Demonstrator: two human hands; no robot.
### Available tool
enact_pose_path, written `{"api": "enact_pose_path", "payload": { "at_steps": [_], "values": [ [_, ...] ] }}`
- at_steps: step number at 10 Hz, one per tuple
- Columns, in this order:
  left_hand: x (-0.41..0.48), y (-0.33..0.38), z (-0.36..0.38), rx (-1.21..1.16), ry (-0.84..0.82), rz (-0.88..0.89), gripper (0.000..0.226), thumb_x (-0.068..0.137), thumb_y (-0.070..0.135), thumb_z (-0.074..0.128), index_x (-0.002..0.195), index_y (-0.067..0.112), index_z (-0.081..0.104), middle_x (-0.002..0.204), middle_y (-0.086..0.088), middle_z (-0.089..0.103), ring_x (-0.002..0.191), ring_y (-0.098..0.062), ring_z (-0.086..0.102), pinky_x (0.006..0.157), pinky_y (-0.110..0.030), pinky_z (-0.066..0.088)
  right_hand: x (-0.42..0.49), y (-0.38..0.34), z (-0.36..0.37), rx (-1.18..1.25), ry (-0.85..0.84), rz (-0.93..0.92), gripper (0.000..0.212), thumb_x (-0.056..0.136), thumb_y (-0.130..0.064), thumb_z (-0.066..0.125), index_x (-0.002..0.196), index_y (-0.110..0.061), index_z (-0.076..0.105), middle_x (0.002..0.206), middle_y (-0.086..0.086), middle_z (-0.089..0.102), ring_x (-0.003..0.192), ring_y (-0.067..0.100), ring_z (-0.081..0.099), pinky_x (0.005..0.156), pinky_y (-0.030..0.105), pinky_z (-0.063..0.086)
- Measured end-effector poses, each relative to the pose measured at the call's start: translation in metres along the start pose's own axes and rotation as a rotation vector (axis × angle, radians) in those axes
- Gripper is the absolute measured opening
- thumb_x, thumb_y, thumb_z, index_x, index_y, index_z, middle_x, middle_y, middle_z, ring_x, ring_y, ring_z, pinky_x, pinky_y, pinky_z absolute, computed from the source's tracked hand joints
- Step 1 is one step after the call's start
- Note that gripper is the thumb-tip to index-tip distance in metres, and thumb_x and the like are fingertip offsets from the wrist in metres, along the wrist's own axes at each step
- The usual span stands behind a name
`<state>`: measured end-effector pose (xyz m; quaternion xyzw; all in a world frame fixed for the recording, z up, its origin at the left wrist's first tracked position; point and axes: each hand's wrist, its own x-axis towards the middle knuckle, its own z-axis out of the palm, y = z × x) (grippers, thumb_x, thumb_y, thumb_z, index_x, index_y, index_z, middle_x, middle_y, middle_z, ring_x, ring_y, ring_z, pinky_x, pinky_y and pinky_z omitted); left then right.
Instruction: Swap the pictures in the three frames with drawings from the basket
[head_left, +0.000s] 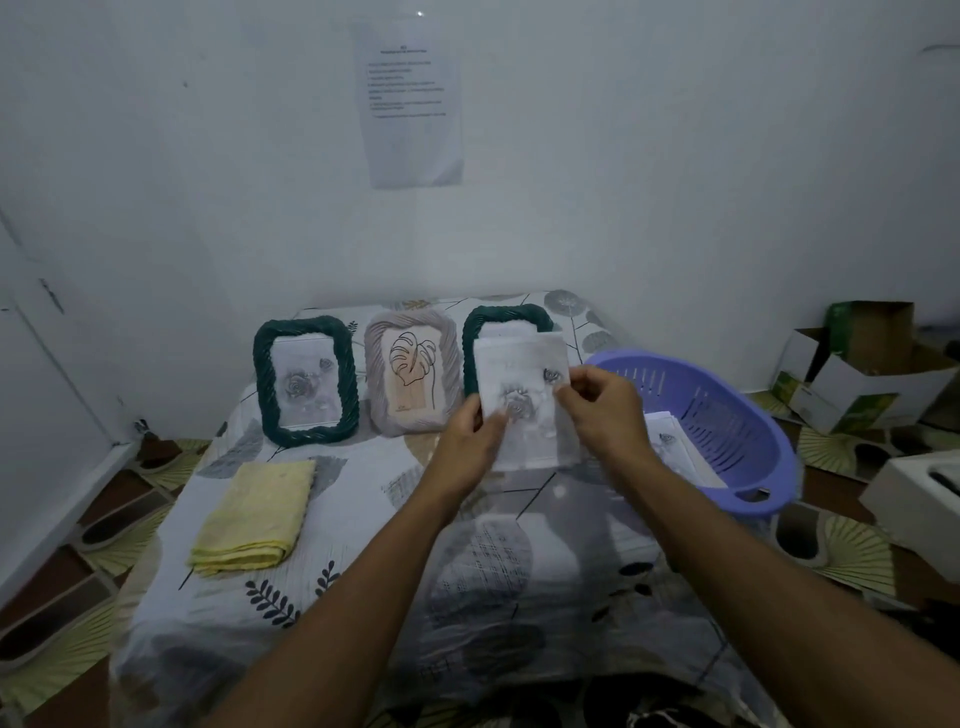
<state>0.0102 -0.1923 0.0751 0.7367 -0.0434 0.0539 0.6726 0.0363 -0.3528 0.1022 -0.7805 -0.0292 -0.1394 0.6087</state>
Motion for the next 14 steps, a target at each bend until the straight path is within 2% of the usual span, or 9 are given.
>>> {"api": "enact_pose_path", "payload": {
  "at_steps": [1, 3, 4, 5, 7, 9, 11, 12, 14],
  "values": [
    [0.012, 0.012, 0.031, 0.032, -0.049, 0.008, 0.016, 0.099, 0.033, 0.045, 0.104, 0.021, 0.055, 0.102, -0.004, 0.066, 0.087, -0.017, 0.063, 0.072, -0.033, 0.053, 0.032, -0.006, -0.054, -0.016, 0.101, 0.057, 0.009, 0.087, -0.009, 0.065, 0.088, -0.014, 0.072, 0.088, 0.004, 0.073, 0.08, 0.02, 0.067, 0.073, 0.036, 0.056],
    [0.027, 0.011, 0.089, 0.246, -0.099, -0.047, 0.045, 0.093, 0.036, 0.056, 0.133, 0.019, 0.042, 0.118, -0.004, 0.058, 0.099, -0.02, 0.059, 0.082, -0.038, 0.052, 0.073, 0.048, -0.133, -0.301, 0.138, 0.314, 0.014, 0.076, -0.005, 0.068, 0.068, -0.015, 0.07, 0.084, 0.017, 0.073, 0.081, 0.035, 0.07, 0.077, 0.047, 0.059],
    [0.029, 0.008, 0.102, 0.258, -0.096, -0.033, 0.048, 0.094, 0.024, 0.058, 0.137, 0.015, 0.04, 0.123, -0.007, 0.055, 0.099, -0.02, 0.056, 0.082, -0.034, 0.049, 0.074, 0.063, -0.133, -0.461, 0.038, 0.337, 0.007, 0.079, -0.002, 0.067, 0.074, -0.004, 0.071, 0.084, 0.023, 0.071, 0.079, 0.035, 0.068, 0.07, 0.043, 0.057],
    [0.032, -0.004, 0.103, 0.407, -0.09, -0.016, 0.057, 0.094, 0.027, 0.058, 0.144, 0.012, 0.035, 0.136, -0.009, 0.045, 0.112, -0.024, 0.05, 0.098, -0.042, 0.044, 0.076, 0.073, -0.124, -0.629, -0.033, 0.322, 0.01, 0.081, -0.004, 0.067, 0.086, 0.0, 0.074, 0.086, 0.018, 0.07, 0.082, 0.032, 0.067, 0.072, 0.039, 0.054],
    [0.035, -0.014, 0.101, 0.437, -0.063, 0.032, 0.06, 0.093, 0.031, 0.059, 0.145, 0.013, 0.034, 0.134, -0.008, 0.045, 0.101, -0.017, 0.051, 0.093, -0.035, 0.046, 0.074, 0.087, -0.116, -0.854, -0.07, 0.316, 0.013, 0.083, -0.009, 0.066, 0.093, -0.003, 0.072, 0.095, 0.017, 0.071, 0.09, 0.032, 0.066, 0.071, 0.035, 0.051],
    [0.037, -0.014, 0.103, 0.457, -0.033, 0.086, 0.059, 0.092, 0.031, 0.06, 0.143, 0.011, 0.038, 0.127, -0.008, 0.048, 0.093, -0.014, 0.053, 0.088, -0.031, 0.049, 0.063, 0.084, -0.113, -1.193, -0.155, 0.135, 0.017, 0.088, -0.018, 0.058, 0.103, -0.008, 0.057, 0.103, 0.012, 0.062, 0.089, 0.03, 0.059, 0.068, 0.032, 0.046],
    [0.035, -0.013, 0.078, 0.583, -0.132, 0.196, 0.046, 0.096, 0.036, 0.05, 0.138, 0.018, 0.043, 0.115, -0.003, 0.049, 0.102, -0.019, 0.052, 0.087, -0.032, 0.043, 0.065, 0.076, -0.11, -1.233, -0.256, 0.066, 0.018, 0.087, -0.027, 0.06, 0.097, -0.012, 0.055, 0.103, 0.01, 0.062, 0.094, 0.03, 0.061, 0.072, 0.033, 0.049],
    [0.035, -0.02, 0.04, 0.7, -0.102, 0.204, 0.048, 0.094, 0.035, 0.055, 0.136, 0.014, 0.047, 0.123, -0.009, 0.052, 0.114, -0.022, 0.051, 0.097, -0.036, 0.043, 0.065, 0.06, -0.094, -1.106, -0.23, -0.043, 0.029, 0.088, -0.032, 0.058, 0.108, -0.012, 0.065, 0.109, 0.008, 0.068, 0.099, 0.03, 0.063, 0.083, 0.043, 0.054],
    [0.009, -0.039, -0.048, 1.07, 0.054, 0.098, 0.049, 0.09, 0.046, 0.049, 0.13, 0.018, 0.054, 0.13, -0.008, 0.054, 0.119, -0.028, 0.048, 0.096, -0.04, 0.04, 0.029, 0.019, -0.012, -0.795, -0.257, -0.406, 0.029, 0.09, -0.029, 0.054, 0.113, -0.017, 0.067, 0.113, 0.005, 0.065, 0.103, 0.026, 0.059, 0.084, 0.04, 0.051]
  ]
}}
